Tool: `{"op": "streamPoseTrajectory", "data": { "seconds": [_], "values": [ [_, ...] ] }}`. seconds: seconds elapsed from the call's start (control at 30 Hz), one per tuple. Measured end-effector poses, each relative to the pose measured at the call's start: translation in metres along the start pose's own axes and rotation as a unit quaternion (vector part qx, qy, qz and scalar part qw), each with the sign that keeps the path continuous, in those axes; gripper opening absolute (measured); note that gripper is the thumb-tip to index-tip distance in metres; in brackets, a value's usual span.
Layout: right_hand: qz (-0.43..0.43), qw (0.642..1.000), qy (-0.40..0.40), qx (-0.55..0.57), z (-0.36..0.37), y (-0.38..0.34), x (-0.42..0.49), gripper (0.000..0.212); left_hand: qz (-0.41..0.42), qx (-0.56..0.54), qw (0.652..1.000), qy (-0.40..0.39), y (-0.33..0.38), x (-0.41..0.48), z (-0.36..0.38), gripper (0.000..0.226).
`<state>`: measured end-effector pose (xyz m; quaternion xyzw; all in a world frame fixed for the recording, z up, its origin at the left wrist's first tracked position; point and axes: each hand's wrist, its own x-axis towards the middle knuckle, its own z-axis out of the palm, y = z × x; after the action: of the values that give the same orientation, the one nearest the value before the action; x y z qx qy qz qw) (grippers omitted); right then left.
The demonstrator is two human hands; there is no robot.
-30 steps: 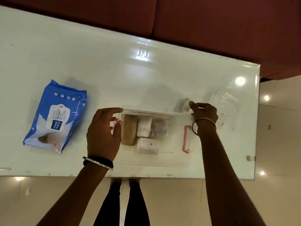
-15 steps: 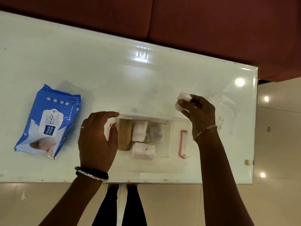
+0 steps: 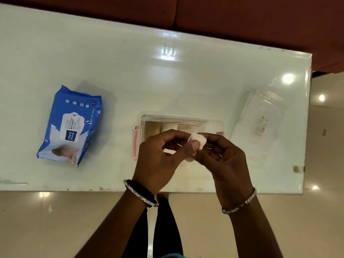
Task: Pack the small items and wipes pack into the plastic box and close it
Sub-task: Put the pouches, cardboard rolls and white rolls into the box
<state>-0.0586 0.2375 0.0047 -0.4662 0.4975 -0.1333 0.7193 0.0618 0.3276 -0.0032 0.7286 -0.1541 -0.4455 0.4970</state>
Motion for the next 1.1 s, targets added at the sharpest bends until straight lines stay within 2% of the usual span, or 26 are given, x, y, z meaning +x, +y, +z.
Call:
{"op": "streamPoseTrajectory", "data": {
  "seconds": [0.1, 0.17, 0.33, 0.43, 0.57, 0.67, 0.77, 0.9, 0.97, 1.1],
  "values": [
    [0.012, 1.0, 0.01, 0.008, -0.003, 0.005, 0.0, 0.045, -0.016, -0.034, 0.999, 0.019, -0.009, -0.001, 0.001, 0.014],
    [0.006, 0.999, 0.028, -0.017, -0.005, 0.006, 0.0, 0.047, -0.019, -0.021, 0.999, 0.033, -0.014, -0.004, 0.001, 0.013],
    [-0.034, 0.979, 0.06, -0.191, -0.003, 0.014, -0.002, 0.035, -0.01, 0.033, 0.999, 0.03, -0.023, -0.011, 0.007, 0.014],
    [-0.03, 0.955, 0.094, -0.28, -0.006, 0.02, -0.004, 0.033, -0.02, 0.06, 0.998, -0.007, -0.03, -0.013, 0.011, 0.023],
    [-0.011, 0.914, 0.12, -0.386, -0.015, 0.026, -0.007, 0.041, -0.042, 0.066, 0.994, -0.079, -0.035, -0.019, 0.019, 0.031],
    [0.013, 0.908, 0.12, -0.401, -0.019, 0.031, -0.008, 0.038, -0.067, 0.052, 0.991, -0.107, -0.037, -0.02, 0.026, 0.026],
    [0.036, 0.936, 0.079, -0.342, -0.024, 0.033, -0.009, 0.029, -0.087, 0.074, 0.99, -0.088, -0.039, -0.018, 0.035, 0.024],
    [0.076, 0.965, 0.004, -0.25, -0.03, 0.032, -0.01, 0.035, -0.101, 0.102, 0.989, -0.034, -0.044, -0.012, 0.04, 0.025],
    [0.082, 0.96, 0.012, -0.266, -0.032, 0.034, -0.008, 0.035, -0.126, 0.077, 0.987, -0.057, -0.046, -0.01, 0.04, 0.024],
    [0.067, 0.921, 0.05, -0.381, -0.033, 0.039, -0.002, 0.034, -0.147, 0.051, 0.982, -0.109, -0.049, -0.01, 0.038, 0.024]
  ]
}}
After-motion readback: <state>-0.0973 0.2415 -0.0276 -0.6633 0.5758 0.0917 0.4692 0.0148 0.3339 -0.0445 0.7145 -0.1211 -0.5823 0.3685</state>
